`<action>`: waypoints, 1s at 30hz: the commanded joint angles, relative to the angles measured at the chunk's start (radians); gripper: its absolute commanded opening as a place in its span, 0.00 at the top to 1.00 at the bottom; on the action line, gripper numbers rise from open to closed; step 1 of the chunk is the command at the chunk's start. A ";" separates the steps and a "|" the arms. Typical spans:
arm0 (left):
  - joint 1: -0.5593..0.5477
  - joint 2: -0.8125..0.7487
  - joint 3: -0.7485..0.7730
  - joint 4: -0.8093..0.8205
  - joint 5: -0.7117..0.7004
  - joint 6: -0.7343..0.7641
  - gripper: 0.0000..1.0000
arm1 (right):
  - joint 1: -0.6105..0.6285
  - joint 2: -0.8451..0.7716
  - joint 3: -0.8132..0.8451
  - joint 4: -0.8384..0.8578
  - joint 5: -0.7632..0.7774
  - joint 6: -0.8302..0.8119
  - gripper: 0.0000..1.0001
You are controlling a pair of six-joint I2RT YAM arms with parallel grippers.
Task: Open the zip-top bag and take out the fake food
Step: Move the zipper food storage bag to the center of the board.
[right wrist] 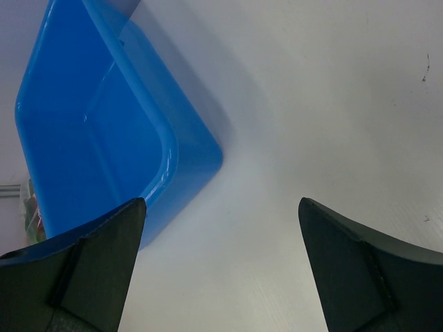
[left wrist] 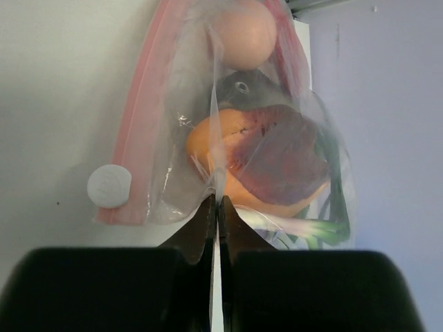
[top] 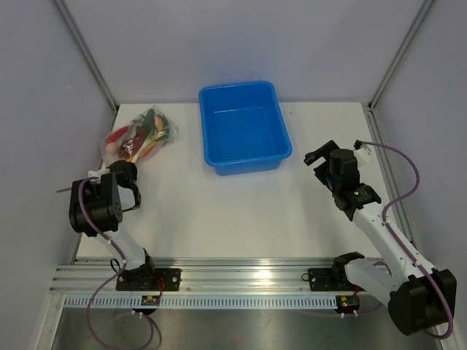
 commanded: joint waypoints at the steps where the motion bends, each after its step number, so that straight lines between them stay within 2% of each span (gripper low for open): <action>1: -0.018 -0.107 -0.025 0.018 -0.031 0.047 1.00 | 0.003 -0.005 0.005 0.034 -0.007 -0.002 0.00; 7: -0.051 -0.242 -0.041 -0.068 -0.061 0.072 1.00 | 0.003 0.013 0.002 0.038 -0.002 0.000 0.01; 14: -0.223 -0.384 -0.064 -0.183 -0.253 0.103 1.00 | 0.003 0.032 0.005 0.040 -0.007 -0.002 0.00; 15: -0.238 -0.406 -0.065 -0.262 -0.281 0.088 1.00 | 0.003 0.035 0.004 0.043 -0.007 -0.002 0.00; 18: -0.346 -0.493 -0.030 -0.512 -0.507 0.069 1.00 | 0.003 0.033 0.005 0.043 -0.014 -0.002 0.01; 19: -0.370 -0.503 0.007 -0.562 -0.588 0.072 1.00 | 0.003 0.035 0.004 0.046 -0.017 0.000 0.01; 20: -0.407 -0.522 0.021 -0.609 -0.611 0.067 1.00 | 0.003 0.036 0.004 0.049 -0.023 -0.002 0.01; 21: -0.418 -0.533 0.033 -0.707 -0.624 0.028 1.00 | 0.003 0.038 0.004 0.052 -0.030 0.003 0.01; 23: -0.442 -0.578 0.032 -0.766 -0.626 -0.011 1.00 | 0.003 0.047 0.008 0.052 -0.040 0.000 0.01; 30: -0.544 -0.687 -0.007 -0.804 -0.644 -0.011 1.00 | 0.003 0.059 0.010 0.058 -0.065 0.000 0.01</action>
